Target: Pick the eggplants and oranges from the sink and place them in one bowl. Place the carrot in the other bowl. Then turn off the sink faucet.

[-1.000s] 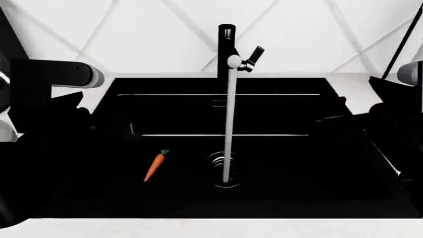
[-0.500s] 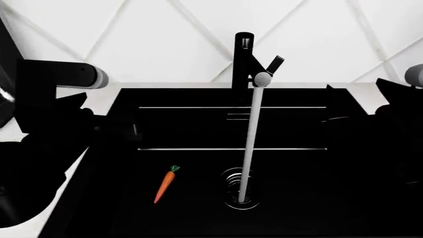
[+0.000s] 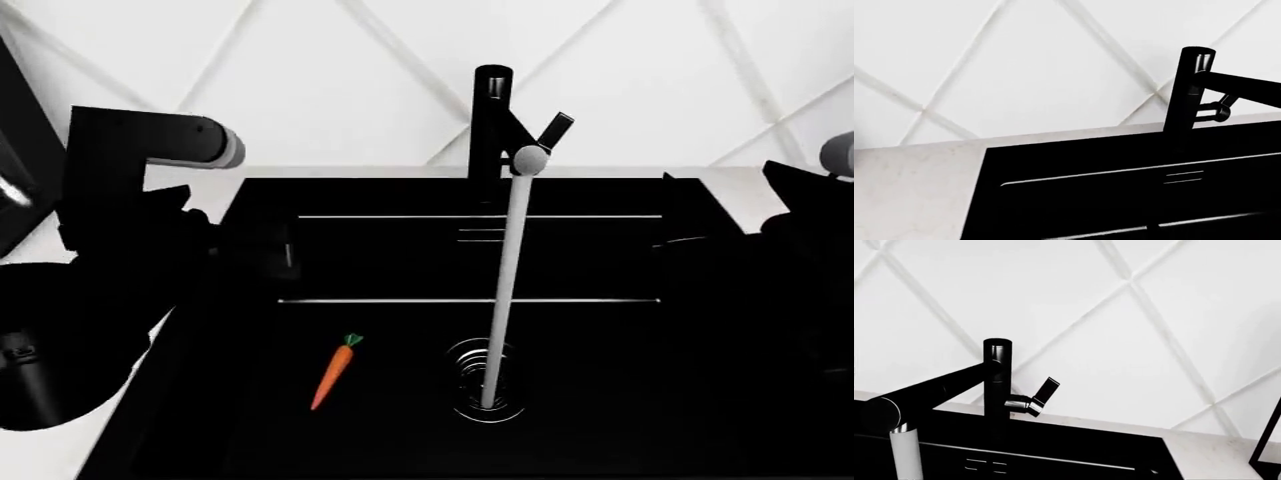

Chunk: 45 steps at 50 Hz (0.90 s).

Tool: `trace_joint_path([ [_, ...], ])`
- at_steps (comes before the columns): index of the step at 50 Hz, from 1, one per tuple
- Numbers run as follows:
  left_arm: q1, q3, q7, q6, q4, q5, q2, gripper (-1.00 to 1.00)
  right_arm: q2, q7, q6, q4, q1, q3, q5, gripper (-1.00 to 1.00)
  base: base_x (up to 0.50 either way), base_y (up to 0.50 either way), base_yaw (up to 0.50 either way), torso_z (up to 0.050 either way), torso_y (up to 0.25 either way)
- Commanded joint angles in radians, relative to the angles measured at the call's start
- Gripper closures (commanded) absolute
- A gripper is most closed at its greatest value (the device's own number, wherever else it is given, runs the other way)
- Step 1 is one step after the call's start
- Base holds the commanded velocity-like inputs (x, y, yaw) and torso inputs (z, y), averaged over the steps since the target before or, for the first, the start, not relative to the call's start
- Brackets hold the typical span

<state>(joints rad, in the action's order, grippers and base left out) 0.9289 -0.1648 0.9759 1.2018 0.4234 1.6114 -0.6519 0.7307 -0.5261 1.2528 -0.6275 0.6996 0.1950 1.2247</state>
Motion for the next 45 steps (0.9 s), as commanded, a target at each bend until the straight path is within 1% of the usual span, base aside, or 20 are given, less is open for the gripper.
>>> trace_joint_path([
  [1, 0.146, -0.13, 0.142, 0.059, -0.204, 0.164, 0.048, -1.0, -0.002, 0.015, -0.008, 0.005, 0.001, -0.005, -0.005, -1.0, 0.0, 0.0, 0.0, 0.0, 0.0],
  [4, 0.184, -0.182, 0.138, 0.082, -0.318, 0.169, 0.083, -1.0, -0.001, 0.013, -0.007, 0.006, -0.004, -0.004, -0.001, -1.0, 0.0, 0.0, 0.0, 0.0, 0.0],
  [5, 0.213, -0.241, 0.14, 0.127, -0.375, 0.138, 0.1, -1.0, -0.001, 0.017, -0.011, 0.008, -0.007, -0.007, -0.006, -1.0, 0.0, 0.0, 0.0, 0.0, 0.0],
  [7, 0.22, -0.262, 0.189, 0.123, -0.462, 0.213, 0.129, -1.0, -0.002, 0.021, -0.018, 0.013, -0.01, -0.01, -0.015, -1.0, 0.0, 0.0, 0.0, 0.0, 0.0],
  [8, 0.234, -0.282, 0.163, 0.14, -0.495, 0.203, 0.144, -1.0, -0.002, 0.025, -0.023, 0.013, -0.015, -0.012, -0.021, -1.0, 0.0, 0.0, 0.0, 0.0, 0.0],
  [9, 0.238, -0.289, 0.171, 0.133, -0.545, 0.225, 0.161, -1.0, -0.003, 0.03, -0.028, 0.013, -0.02, -0.014, -0.027, -1.0, 0.0, 0.0, 0.0, 0.0, 0.0],
  [10, 0.246, -0.301, 0.144, 0.139, -0.55, 0.187, 0.165, -1.0, -0.004, 0.03, -0.03, 0.013, -0.023, -0.012, -0.027, -1.0, 0.0, 0.0, 0.0, 0.0, 0.0],
  [12, 0.254, -0.311, 0.13, 0.137, -0.603, 0.185, 0.178, -1.0, -0.002, 0.034, -0.037, 0.013, -0.033, -0.01, -0.031, -1.0, 0.0, 0.0, 0.0, 0.0, 0.0],
  [14, 0.272, -0.334, 0.06, 0.137, -0.655, 0.128, 0.198, -1.0, 0.002, 0.045, -0.048, 0.014, -0.054, -0.006, -0.043, -1.0, 0.0, 0.0, 0.0, 0.0, 0.0],
  [17, 0.287, -0.35, 0.019, 0.136, -0.695, 0.097, 0.211, -1.0, 0.004, 0.051, -0.056, 0.017, -0.068, -0.006, -0.051, -1.0, 0.0, 0.0, 0.0, 0.0, 0.0],
  [18, 0.303, -0.367, -0.028, 0.131, -0.709, 0.054, 0.218, -1.0, 0.004, 0.053, -0.059, 0.017, -0.073, -0.005, -0.053, -1.0, 0.0, 0.0, 0.0, 0.0, 0.0],
  [22, 0.349, -0.411, -0.13, 0.105, -0.797, -0.036, 0.253, -1.0, 0.005, 0.054, -0.064, 0.016, -0.092, 0.001, -0.054, -1.0, 0.0, 0.0, 0.0, 0.0, 0.0],
  [28, 0.393, -0.464, -0.247, 0.068, -0.892, -0.124, 0.292, -1.0, 0.008, 0.049, -0.063, 0.017, -0.1, 0.004, -0.047, -1.0, 0.0, 0.0, 0.0, 0.0, 0.0],
  [33, 0.403, -0.531, -0.328, 0.045, -0.964, -0.201, 0.325, -1.0, 0.019, 0.029, -0.037, 0.033, -0.04, 0.002, -0.017, -1.0, 0.0, 0.0, 0.0, 0.0, 0.0],
  [34, 0.412, -0.58, -0.362, 0.052, -0.987, -0.246, 0.331, -1.0, 0.018, 0.031, -0.043, 0.03, -0.049, 0.003, -0.021, -1.0, 0.0, 0.0, 0.0, 0.0, 0.0],
  [35, 0.41, -0.575, -0.358, 0.04, -1.003, -0.249, 0.333, -1.0, 0.018, 0.033, -0.043, 0.028, -0.056, 0.001, -0.021, -1.0, 0.0, 0.0, 0.0, 0.0, 0.0],
  [36, 0.414, -0.588, -0.402, 0.025, -1.046, -0.266, 0.345, -1.0, 0.016, 0.032, -0.047, 0.023, -0.072, 0.007, -0.021, -1.0, 0.0, 0.0, 0.0, 0.0, 0.0],
  [38, 0.42, -0.596, -0.436, -0.002, -1.11, -0.286, 0.361, -1.0, 0.015, 0.037, -0.055, 0.022, -0.085, 0.008, -0.028, -1.0, 0.0, 0.0, 0.0, 0.0, 0.0],
  [41, 0.447, -0.651, -0.559, -0.068, -1.269, -0.358, 0.426, -1.0, 0.004, 0.035, -0.065, 0.027, -0.097, 0.006, -0.036, -1.0, 0.0, 0.0, 0.0, 0.0, 0.0],
  [45, 0.427, -0.699, -0.64, -0.128, -1.382, -0.416, 0.471, -1.0, 0.003, 0.023, -0.057, 0.011, -0.113, 0.016, -0.011, -1.0, 0.0, 0.0, 0.0, 0.0, 0.0],
])
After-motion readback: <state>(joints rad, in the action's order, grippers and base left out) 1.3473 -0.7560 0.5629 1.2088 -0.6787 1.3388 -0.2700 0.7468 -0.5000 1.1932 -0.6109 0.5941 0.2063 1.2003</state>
